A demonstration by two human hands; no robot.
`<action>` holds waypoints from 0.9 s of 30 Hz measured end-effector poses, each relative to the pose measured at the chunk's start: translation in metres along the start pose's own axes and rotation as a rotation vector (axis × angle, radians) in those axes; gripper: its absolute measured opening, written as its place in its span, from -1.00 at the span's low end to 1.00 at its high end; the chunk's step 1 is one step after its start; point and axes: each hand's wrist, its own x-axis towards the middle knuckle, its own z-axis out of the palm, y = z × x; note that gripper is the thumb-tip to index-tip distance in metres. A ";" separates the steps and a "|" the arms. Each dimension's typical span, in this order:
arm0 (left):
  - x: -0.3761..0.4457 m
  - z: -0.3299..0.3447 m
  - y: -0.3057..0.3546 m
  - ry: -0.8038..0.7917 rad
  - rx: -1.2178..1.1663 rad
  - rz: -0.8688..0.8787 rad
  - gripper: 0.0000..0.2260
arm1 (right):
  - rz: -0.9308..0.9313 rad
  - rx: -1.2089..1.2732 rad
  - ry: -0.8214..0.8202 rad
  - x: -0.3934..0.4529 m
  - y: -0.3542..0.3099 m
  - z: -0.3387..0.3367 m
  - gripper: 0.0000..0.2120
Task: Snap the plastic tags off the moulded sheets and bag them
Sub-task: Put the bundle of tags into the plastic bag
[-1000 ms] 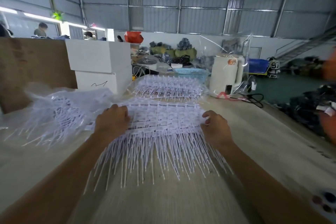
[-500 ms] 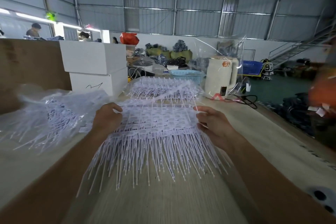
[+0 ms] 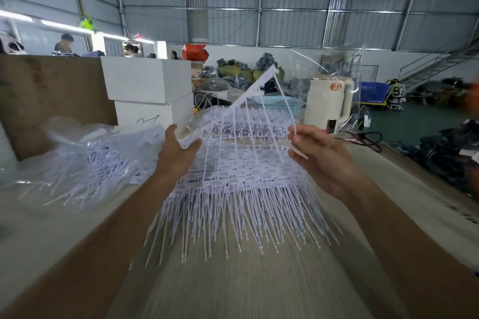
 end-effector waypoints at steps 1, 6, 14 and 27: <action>0.000 -0.002 0.001 -0.008 -0.042 -0.012 -0.30 | -0.018 0.041 -0.006 0.001 -0.005 -0.002 -0.79; 0.001 -0.011 0.004 -0.033 -0.169 -0.074 -0.20 | -0.067 0.120 0.007 0.001 -0.016 -0.007 -0.79; 0.006 -0.024 0.014 0.054 -0.425 -0.024 -0.38 | -0.089 0.085 0.190 0.003 -0.009 -0.016 -0.85; -0.001 -0.028 0.046 0.332 -0.315 0.246 -0.50 | -0.034 -0.077 0.178 0.004 -0.018 -0.027 -0.81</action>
